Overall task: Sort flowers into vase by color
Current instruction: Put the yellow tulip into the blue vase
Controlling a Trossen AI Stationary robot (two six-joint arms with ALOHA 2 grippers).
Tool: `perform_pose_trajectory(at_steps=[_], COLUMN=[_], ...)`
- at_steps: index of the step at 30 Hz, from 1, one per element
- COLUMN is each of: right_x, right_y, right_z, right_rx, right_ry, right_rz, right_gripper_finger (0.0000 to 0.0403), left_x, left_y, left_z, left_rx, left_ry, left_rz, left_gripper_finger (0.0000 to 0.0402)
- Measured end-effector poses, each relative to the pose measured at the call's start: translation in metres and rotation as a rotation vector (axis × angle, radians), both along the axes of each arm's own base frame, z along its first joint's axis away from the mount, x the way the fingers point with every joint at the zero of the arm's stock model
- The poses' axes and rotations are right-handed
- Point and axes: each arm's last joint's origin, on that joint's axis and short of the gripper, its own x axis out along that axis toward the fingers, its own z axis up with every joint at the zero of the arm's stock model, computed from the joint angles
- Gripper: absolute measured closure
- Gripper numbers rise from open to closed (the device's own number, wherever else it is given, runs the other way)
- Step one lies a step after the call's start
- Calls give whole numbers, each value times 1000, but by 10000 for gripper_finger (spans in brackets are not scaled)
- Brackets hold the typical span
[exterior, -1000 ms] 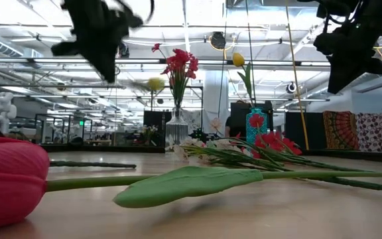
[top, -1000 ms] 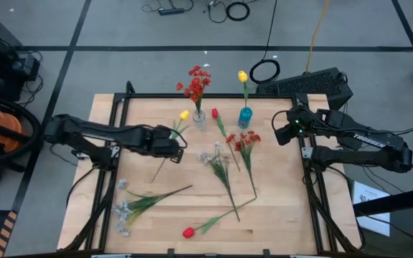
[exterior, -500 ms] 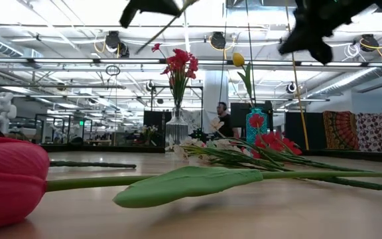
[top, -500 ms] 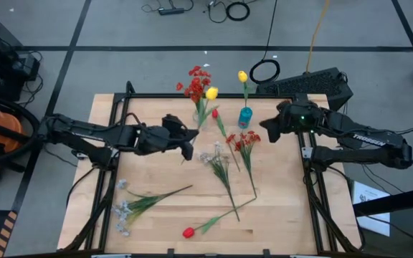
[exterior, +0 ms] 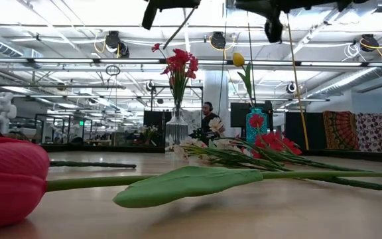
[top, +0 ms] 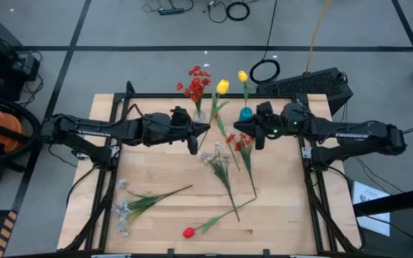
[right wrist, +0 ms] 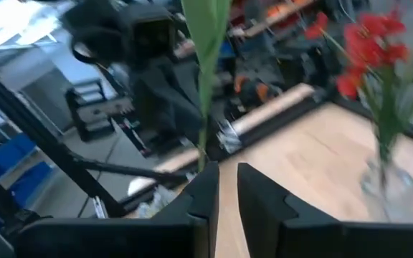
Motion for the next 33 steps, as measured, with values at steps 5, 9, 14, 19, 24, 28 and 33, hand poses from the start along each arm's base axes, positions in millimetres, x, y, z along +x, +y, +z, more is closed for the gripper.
perform_pose_trajectory(at_steps=[5, 9, 14, 19, 24, 28, 33], right_x=[17, 33, 45, 51, 55, 55, 55], right_y=[5, 9, 11, 11, 13, 13, 13], right_z=[2, -9, -20, -21, -21, -22, -21], right_rx=[-32, -44, -40, -45, -52, -76, -87], right_ry=[-113, -99, -72, -112, -141, -137, -143], right_rz=[30, 50, 62, 64, 90, 91, 89], right_gripper_finger=[345, 321, 289, 271, 271, 271, 283], left_x=[3, 6, 6, 6, 11, 13, 13], left_y=[0, 1, 1, -2, -2, -2, -2], left_z=[-4, -6, -5, -4, -10, -12, -12], left_rx=[-2, -12, -16, -35, -43, -49, -49], left_ry=[17, 19, 12, 0, 20, 20, 20], left_rz=[-16, -45, -62, -154, -174, -172, -172], left_gripper_finger=[399, 399, 399, 399, 399, 399, 399])
